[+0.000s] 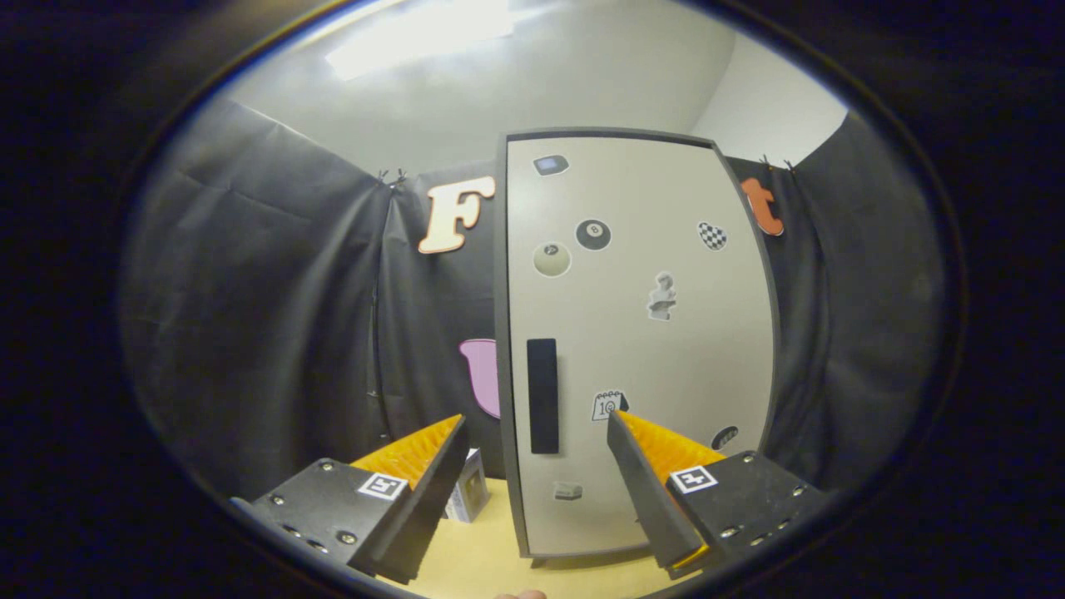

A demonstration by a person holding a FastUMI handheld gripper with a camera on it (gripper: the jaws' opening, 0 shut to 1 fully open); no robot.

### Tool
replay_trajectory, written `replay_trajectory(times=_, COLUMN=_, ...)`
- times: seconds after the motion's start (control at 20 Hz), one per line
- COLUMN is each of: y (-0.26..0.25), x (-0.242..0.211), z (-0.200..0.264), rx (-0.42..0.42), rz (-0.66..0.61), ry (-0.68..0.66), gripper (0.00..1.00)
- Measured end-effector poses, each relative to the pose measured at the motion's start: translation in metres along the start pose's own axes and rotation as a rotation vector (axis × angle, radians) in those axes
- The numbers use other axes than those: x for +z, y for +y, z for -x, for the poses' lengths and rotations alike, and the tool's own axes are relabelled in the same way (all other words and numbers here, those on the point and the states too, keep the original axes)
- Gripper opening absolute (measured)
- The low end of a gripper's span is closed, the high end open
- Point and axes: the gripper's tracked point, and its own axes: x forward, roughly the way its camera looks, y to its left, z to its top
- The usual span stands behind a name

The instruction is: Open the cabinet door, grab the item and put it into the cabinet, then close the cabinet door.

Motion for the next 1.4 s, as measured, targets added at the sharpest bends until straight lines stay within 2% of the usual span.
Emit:
replay_trajectory(times=0.65, y=-0.017, x=-0.007, z=-0.048, rx=0.003, rz=-0.023, ry=0.013, gripper=0.99)
replay_trajectory(times=1.1, y=-0.011, x=-0.035, z=-0.096, rx=0.009, rz=-0.029, ry=0.049, gripper=0.97)
replay_trajectory(times=1.25, y=-0.011, x=-0.048, z=-0.113, rx=0.004, rz=-0.029, ry=0.073, gripper=0.89)
replay_trajectory(times=1.4, y=-0.010, x=-0.055, z=-0.128, rx=-0.001, rz=-0.029, ry=0.084, gripper=0.89)
